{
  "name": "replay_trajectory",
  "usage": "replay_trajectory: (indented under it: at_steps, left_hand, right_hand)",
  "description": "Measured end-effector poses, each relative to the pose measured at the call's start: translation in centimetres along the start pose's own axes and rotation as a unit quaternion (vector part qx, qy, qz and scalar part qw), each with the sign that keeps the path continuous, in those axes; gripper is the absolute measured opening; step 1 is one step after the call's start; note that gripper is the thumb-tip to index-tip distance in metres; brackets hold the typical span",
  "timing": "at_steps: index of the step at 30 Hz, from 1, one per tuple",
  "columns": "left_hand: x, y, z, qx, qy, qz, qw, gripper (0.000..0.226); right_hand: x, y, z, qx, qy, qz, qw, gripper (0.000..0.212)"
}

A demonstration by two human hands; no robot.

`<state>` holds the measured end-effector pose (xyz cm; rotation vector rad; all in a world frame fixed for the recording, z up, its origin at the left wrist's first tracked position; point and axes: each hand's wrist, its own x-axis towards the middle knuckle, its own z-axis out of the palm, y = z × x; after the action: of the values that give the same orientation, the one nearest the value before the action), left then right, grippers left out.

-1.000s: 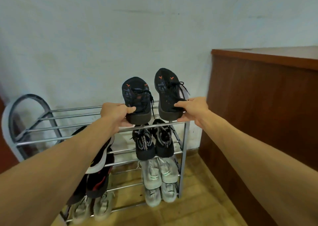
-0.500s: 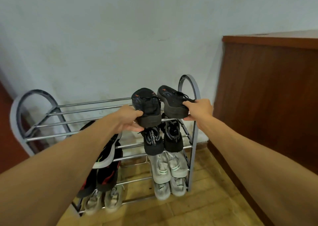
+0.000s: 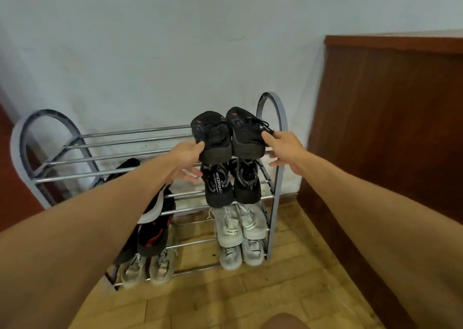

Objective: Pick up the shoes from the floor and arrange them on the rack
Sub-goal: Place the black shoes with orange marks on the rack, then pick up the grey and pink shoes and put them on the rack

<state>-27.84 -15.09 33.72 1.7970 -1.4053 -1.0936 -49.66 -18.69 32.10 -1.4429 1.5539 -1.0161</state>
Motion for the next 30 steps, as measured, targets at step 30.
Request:
replay_trajectory:
  at_steps: [30]
  left_hand:
    - [-30.6,-12.9,44.6,0.243,-0.493,0.147,0.822,0.038]
  right_hand:
    - [-49.3,46.7,-23.5,-0.045,0.175,0.491,0.852,0.042]
